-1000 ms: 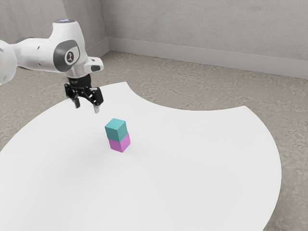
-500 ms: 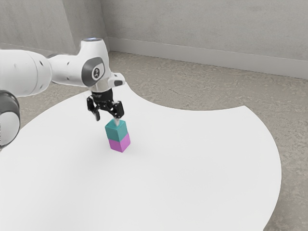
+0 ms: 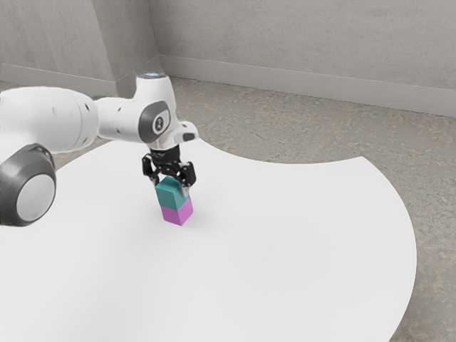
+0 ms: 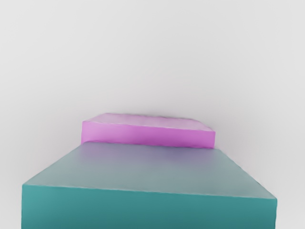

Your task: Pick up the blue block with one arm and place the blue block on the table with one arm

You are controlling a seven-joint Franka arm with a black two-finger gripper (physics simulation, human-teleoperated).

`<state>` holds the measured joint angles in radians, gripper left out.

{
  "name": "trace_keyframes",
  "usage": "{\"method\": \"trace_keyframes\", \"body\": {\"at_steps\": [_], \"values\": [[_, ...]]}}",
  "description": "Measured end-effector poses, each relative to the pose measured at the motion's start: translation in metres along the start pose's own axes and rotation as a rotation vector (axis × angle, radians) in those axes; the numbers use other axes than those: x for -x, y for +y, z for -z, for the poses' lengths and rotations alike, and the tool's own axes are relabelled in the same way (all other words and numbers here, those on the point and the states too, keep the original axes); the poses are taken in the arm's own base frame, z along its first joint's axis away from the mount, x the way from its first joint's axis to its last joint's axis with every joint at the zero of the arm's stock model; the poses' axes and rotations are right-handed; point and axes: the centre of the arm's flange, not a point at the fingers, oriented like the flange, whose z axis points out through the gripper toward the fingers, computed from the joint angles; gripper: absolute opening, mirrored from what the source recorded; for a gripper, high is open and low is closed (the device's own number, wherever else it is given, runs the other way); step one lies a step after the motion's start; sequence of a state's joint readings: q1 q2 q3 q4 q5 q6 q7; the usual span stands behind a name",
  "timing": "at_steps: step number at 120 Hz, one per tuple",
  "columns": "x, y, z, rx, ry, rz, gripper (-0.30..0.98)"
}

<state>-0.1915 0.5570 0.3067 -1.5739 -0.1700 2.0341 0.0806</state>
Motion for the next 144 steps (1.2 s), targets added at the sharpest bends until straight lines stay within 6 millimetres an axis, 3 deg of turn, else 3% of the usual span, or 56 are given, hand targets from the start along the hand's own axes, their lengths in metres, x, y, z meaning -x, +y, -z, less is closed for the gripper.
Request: {"method": "trace_keyframes", "body": {"at_steps": [15, 52, 84, 109, 144], "values": [[-0.004, 0.001, -0.008, -0.002, 0.000, 0.003, 0.68], [-0.007, 0.002, -0.011, 0.006, 0.008, 0.014, 0.47], [-0.012, 0.014, 0.006, 0.008, 0.044, 0.000, 0.41], [-0.020, 0.045, 0.022, 0.035, 0.084, -0.035, 0.44], [-0.030, 0.100, -0.013, 0.078, 0.052, -0.098, 0.40]]}}
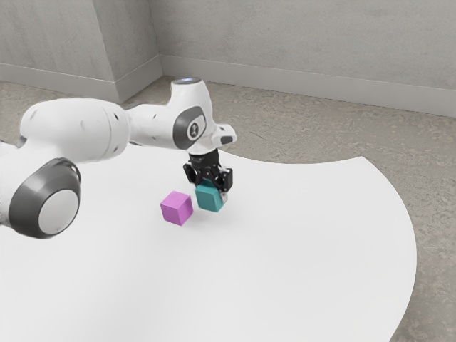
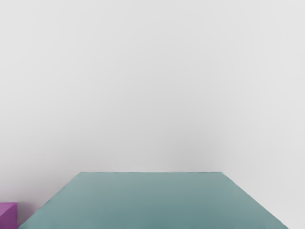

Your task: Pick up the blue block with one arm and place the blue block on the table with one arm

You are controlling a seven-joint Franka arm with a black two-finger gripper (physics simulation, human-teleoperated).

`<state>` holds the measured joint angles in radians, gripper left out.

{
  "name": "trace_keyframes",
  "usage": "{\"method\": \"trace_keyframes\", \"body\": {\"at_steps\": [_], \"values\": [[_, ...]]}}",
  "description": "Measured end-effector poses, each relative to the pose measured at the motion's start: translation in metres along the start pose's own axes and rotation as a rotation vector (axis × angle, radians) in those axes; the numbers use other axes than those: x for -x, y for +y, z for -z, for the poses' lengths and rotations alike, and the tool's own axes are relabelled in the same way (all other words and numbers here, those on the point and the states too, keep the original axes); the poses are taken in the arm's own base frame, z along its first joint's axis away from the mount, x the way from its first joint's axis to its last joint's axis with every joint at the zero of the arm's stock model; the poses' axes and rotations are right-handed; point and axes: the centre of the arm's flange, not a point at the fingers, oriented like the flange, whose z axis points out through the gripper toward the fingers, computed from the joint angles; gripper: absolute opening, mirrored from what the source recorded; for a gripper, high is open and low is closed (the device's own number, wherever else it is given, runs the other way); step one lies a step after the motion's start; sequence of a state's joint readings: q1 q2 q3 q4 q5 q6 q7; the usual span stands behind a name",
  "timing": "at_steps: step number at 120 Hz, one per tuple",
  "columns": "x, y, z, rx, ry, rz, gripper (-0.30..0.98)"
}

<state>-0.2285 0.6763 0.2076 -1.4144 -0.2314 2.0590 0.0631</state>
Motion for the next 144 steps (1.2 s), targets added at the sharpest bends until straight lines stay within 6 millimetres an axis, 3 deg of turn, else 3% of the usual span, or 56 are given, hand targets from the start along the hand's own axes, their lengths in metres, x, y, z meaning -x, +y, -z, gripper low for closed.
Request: {"method": "trace_keyframes", "body": {"at_steps": [22, 45, 72, 84, 94, 111, 120, 126, 144], "values": [[0.000, 0.012, -0.025, 0.000, -0.030, -0.010, 0.40], [-0.002, 0.012, -0.034, -0.002, -0.024, -0.006, 0.56], [-0.018, 0.019, 0.006, -0.002, 0.061, -0.022, 0.64], [-0.017, 0.017, 0.033, -0.007, 0.072, -0.023, 0.66], [-0.009, 0.023, 0.075, -0.015, 0.075, -0.042, 0.67], [0.014, 0.046, 0.198, -0.121, 0.113, -0.122, 0.68], [0.035, 0.042, 0.241, -0.173, 0.103, -0.125, 0.68], [0.044, 0.038, 0.249, -0.202, 0.073, -0.121, 0.68], [0.056, 0.027, 0.230, -0.253, -0.042, -0.102, 0.68]]}}
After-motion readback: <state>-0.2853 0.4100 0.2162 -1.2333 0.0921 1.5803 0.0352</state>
